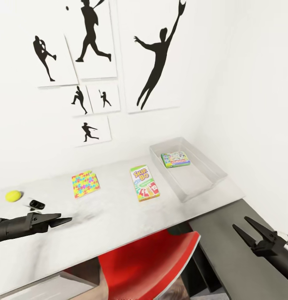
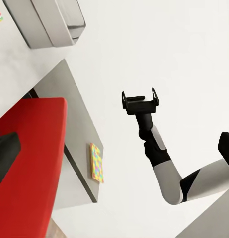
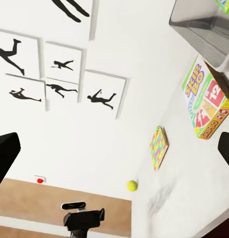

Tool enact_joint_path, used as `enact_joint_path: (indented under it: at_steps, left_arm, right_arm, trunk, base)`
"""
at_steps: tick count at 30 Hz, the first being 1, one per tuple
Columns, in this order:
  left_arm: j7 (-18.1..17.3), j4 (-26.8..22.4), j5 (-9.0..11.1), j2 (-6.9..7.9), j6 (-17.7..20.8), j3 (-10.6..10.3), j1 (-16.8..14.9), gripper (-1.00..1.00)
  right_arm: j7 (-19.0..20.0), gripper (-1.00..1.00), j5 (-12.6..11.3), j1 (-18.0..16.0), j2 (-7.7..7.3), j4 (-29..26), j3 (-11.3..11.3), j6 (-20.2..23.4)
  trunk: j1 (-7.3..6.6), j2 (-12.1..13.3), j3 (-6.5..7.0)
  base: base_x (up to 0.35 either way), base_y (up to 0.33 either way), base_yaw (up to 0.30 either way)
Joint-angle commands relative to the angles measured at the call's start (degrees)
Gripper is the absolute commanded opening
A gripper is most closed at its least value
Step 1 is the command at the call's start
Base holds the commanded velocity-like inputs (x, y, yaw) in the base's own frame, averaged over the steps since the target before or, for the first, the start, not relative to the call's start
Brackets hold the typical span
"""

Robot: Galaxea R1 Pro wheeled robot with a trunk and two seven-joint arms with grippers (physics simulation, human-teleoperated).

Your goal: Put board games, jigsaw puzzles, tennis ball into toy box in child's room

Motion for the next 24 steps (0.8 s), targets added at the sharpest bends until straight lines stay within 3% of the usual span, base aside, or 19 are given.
enact_joint_path:
  at_steps: [1,14,24]
  left_arm:
    - [-0.2,0.0,0.0,0.03,0.6,0.0,0.0,1.00]
    - [-0.2,0.0,0.0,-0.01,0.6,-0.1,0.0,1.00]
    - [-0.2,0.0,0.0,-0.04,0.6,0.0,0.0,1.00]
  right_arm:
    - [0.2,1.00,0.1,0.0,0.01,0.0,0.0,0.2]
    - [0.1,1.00,0.2,0.0,0.85,0.0,-0.1,0.0]
    - [0.1,1.00,0.2,0.0,0.96,0.0,-0.1,0.0]
  trunk:
    - [0.03,-0.1,0.01]
    - [0.03,-0.1,1.25]
    - [0.03,-0.1,2.20]
  base:
    - [-0.029,0.017,0.000]
    - [-0.011,0.004,0.000]
    - [-0.099,0.000,0.000]
